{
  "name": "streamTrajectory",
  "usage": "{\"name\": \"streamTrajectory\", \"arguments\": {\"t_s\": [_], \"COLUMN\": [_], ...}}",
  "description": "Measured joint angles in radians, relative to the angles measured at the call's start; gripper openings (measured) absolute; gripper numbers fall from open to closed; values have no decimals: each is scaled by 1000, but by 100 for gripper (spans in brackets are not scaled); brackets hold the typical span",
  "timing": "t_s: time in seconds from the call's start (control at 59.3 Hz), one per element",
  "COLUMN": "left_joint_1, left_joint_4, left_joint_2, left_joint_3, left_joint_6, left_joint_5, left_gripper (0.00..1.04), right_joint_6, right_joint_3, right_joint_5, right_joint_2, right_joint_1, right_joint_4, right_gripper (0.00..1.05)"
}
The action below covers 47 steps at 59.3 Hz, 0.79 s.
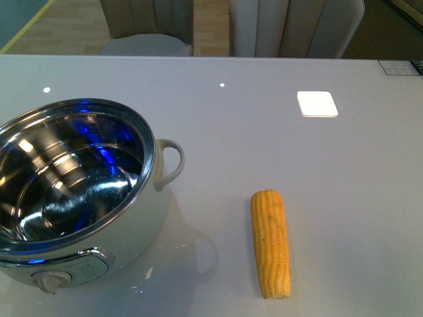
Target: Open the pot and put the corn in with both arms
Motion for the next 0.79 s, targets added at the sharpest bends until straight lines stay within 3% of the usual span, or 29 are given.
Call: {"name": "streamTrajectory", "arguments": {"t_s": [0.118,0.27,0.421,0.573,0.607,0.624,0.674,0.792], "left_joint_1": [-22,-113,-124,-125,-116,-114,-123,-192], "left_joint_4": [-149,-338,-458,-475,-455,-431,-408,-422], "left_joint_2": [-282,-636,-790,-832,-830,-830,-846,-933], "left_joint_3": [-72,-175,-251,-266,-270,-278,-304,-379], "left_joint_6": [-66,-138,-164,-169,-149,-129,-64,3], "left_joint_5": [15,10,48,47,93,171,279,290], "left_gripper": [98,98,98,98,95,91,82,63], "right_joint_6": [0,0,0,0,0,0,0,0], "right_joint_3": [0,0,0,0,0,0,0,0], "right_joint_5": [0,0,0,0,0,0,0,0], "right_joint_2": [0,0,0,0,0,0,0,0], "right_joint_1": [0,0,0,0,0,0,0,0], "right_joint_4": [0,0,0,0,0,0,0,0], "right_gripper": [96,96,96,96,96,96,96,96]}}
